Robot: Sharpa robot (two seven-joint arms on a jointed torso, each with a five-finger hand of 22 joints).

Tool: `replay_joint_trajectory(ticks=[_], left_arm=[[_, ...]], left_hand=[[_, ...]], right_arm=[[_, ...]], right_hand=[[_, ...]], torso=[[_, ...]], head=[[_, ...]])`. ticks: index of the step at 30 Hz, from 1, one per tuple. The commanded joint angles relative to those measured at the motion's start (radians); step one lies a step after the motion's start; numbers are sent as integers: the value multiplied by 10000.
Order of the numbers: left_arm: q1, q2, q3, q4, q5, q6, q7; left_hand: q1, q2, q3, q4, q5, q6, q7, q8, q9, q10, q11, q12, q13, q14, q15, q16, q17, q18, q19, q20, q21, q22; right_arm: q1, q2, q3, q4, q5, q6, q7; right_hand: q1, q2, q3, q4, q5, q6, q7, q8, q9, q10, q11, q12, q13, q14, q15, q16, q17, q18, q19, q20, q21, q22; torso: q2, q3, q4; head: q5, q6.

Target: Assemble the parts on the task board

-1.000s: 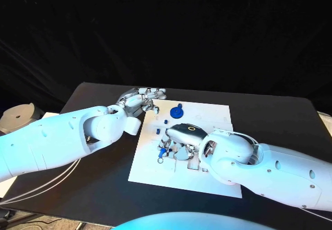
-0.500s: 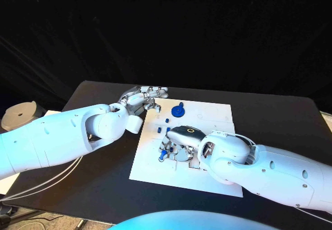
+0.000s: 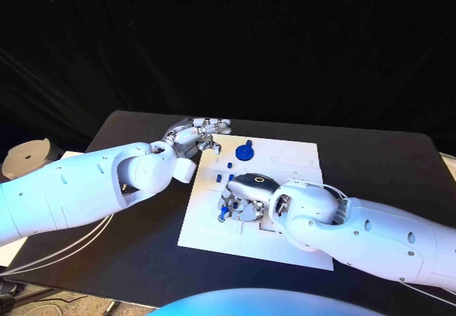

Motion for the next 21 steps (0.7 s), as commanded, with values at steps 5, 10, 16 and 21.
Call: replay_joint_trajectory(ticks=[5, 10, 16, 21], left_arm=[[4, 10, 6, 25, -23, 190, 41], [4, 7, 7, 29, -23, 191, 38], [4, 5, 7, 28, -23, 194, 38], [4, 7, 7, 25, -23, 198, 39]], left_hand=[[-76, 8, -72, 14, 39, -68, 33, 7, -12, -73, -21, 21, -15, -68, -6, -41, -11, 187, -31, 26, -38, -11], [-76, 8, -72, 14, 39, -68, 33, 7, -12, -73, -21, 21, -15, -68, -6, -41, -11, 187, -31, 26, -38, -11], [-76, 8, -72, 14, 39, -68, 33, 7, -12, -73, -21, 21, -15, -68, -6, -41, -11, 187, -31, 26, -38, -11], [-76, 8, -72, 14, 39, -68, 33, 7, -12, -73, -21, 21, -15, -68, -6, -41, -11, 187, -31, 26, -38, -11]], right_arm=[[-111, 130, -44, -119, -297, 362, -16], [-139, 165, -54, -154, -307, 401, -32], [-151, 180, -61, -177, -325, 477, -69], [-157, 202, -65, -177, -336, 491, -70]], right_hand=[[30, 30, 44, 0, 48, 45, 54, 35, 8, 48, 54, -54, 7, 361, 1, 49, -2, 28, 51, 9, 41, -7], [30, 30, 44, 0, 48, 45, 54, 35, 8, 48, 54, -54, 7, 361, 1, 49, -2, 28, 51, 9, 41, -7], [25, 28, 60, -12, 49, 40, 60, 32, 7, 50, 57, -64, 8, 360, 5, 49, -4, 28, 48, 12, 41, -9], [25, 28, 60, -12, 49, 40, 60, 32, 7, 50, 57, -64, 8, 360, 5, 49, -4, 28, 48, 12, 41, -9]], torso=[[0, -8, 1], [-4, -9, 4], [-2, -8, 2], [-4, -5, -6]], head=[[21, -16], [23, -29], [33, -33], [31, -28]])
